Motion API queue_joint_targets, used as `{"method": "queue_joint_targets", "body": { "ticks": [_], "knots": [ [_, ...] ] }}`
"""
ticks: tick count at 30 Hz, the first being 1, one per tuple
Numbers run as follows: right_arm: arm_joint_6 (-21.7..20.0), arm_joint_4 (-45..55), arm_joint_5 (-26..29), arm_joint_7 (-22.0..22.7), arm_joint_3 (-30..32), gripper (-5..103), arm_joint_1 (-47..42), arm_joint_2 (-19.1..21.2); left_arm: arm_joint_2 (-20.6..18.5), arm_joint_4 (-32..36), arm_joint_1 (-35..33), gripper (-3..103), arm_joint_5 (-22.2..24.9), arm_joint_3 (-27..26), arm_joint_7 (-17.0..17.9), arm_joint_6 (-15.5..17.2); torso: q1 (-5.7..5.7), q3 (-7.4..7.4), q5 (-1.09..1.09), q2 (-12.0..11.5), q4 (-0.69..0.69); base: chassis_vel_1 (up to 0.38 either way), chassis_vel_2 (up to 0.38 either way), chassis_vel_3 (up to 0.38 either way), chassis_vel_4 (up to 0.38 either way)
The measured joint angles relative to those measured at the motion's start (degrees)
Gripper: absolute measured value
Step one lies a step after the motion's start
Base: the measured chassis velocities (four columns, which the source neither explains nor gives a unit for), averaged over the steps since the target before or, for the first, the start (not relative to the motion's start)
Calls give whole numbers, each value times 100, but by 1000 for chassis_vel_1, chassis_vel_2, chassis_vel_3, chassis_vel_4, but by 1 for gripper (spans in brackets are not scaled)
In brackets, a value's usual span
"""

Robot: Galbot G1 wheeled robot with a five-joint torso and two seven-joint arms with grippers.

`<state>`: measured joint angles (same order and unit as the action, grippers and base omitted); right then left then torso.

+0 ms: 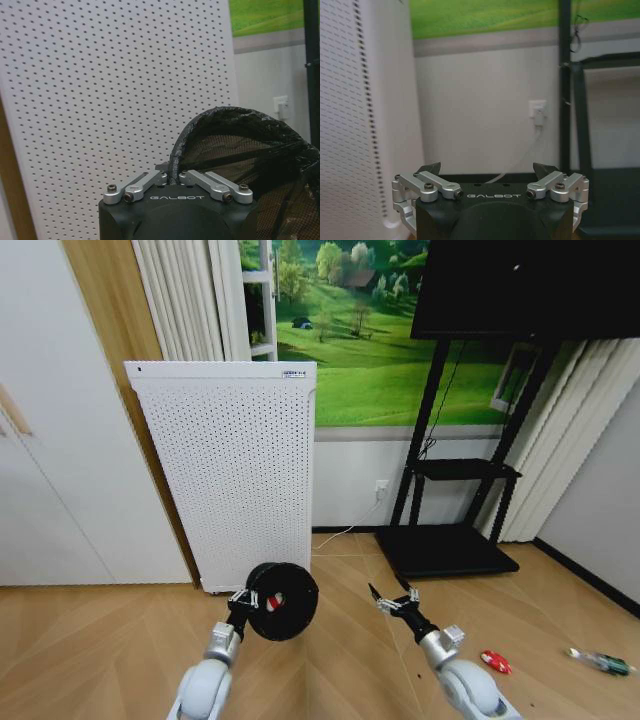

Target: Pick up the trash bin and place the garbage on the floor into it.

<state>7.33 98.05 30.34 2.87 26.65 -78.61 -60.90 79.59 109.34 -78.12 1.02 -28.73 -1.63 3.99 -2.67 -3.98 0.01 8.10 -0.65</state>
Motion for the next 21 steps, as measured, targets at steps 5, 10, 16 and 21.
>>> {"method": "queue_joint_targets", "body": {
  "ticks": [5,10,16,21],
  "knots": [
    [-211,-100,-253,310,339,100,-118,-294,93,220,-138,5,9,-214,2,10,0,0,-1,1,-1,0,0,0,0],
    [-403,133,-339,570,860,100,-280,-683,109,438,-349,5,38,-542,4,13,0,0,0,1,0,0,0,0,0],
    [-386,457,-356,505,1236,100,-534,-807,134,598,-498,5,140,-828,4,1,0,1,-1,1,0,0,0,0,0],
    [-298,590,-335,349,1370,100,-676,-813,162,671,-525,5,184,-928,4,1,0,0,-1,1,-1,0,0,0,0]
  ]
}}
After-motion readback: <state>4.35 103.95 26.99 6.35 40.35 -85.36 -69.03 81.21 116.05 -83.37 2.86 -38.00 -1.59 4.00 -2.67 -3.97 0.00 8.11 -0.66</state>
